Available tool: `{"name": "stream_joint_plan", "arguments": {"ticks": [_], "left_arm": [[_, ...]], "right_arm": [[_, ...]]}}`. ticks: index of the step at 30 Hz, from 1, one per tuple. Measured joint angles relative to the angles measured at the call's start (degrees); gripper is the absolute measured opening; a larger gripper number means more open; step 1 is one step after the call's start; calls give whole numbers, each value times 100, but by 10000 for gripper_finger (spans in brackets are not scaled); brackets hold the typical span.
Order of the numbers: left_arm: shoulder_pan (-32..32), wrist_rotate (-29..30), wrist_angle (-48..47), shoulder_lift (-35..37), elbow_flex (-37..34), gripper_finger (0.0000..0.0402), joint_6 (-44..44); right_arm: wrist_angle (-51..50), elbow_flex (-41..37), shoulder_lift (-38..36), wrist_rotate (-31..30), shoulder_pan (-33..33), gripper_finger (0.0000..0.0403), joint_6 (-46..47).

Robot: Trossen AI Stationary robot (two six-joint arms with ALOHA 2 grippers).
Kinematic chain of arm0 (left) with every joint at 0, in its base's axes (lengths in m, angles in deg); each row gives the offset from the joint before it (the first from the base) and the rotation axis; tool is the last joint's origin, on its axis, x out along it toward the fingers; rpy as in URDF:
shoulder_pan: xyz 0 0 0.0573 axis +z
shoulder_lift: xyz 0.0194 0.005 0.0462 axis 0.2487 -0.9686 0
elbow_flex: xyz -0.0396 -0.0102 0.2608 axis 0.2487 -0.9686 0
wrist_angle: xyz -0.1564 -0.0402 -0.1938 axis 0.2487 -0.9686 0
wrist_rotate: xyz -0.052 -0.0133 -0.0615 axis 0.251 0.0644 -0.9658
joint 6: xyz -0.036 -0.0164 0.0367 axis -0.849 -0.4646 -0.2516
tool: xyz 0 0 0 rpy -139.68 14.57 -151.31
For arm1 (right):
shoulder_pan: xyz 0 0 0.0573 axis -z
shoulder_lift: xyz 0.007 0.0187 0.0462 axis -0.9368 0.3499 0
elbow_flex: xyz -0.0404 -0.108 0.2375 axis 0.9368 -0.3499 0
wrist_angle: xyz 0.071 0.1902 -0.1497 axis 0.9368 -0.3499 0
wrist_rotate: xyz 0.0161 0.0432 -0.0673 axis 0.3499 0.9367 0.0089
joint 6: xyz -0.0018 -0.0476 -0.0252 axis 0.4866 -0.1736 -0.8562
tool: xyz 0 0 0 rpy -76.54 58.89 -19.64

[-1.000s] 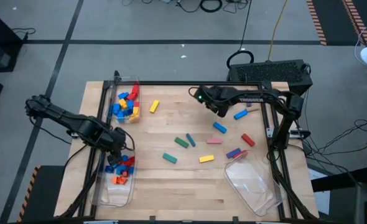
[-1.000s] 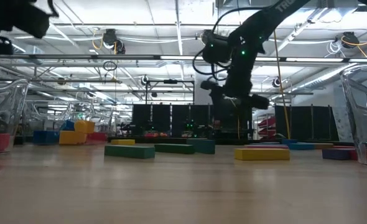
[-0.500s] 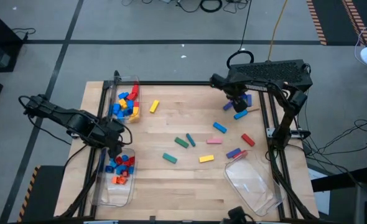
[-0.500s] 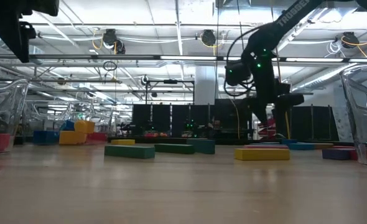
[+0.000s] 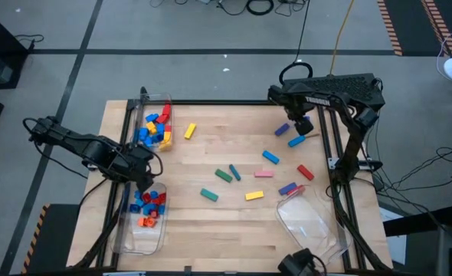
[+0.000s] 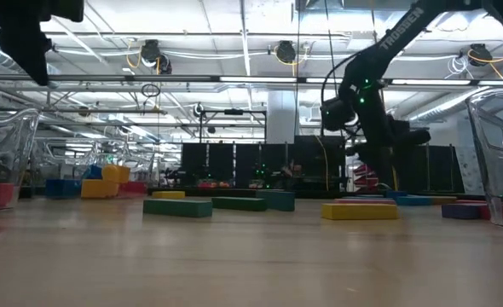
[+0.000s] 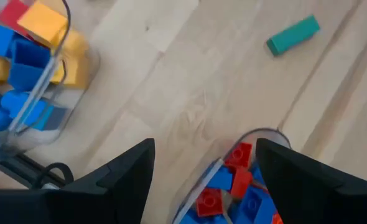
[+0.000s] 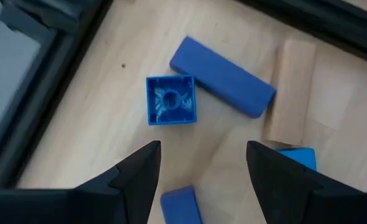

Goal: Sort blocks by size
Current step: Put the blue four stud game piece into the bottom left transparent bin

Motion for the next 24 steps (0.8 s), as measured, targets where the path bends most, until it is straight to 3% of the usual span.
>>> {"name": "stream_joint_plan", "arguments": {"ticks": [7,24], "left_arm": [[2,157,16,0,0,280,-151],[1,134,16,0,0,280,-756]], "right_arm": [[313,0,382,376,39,221,-199],[563,0,432,5,549,221,-515]]}}
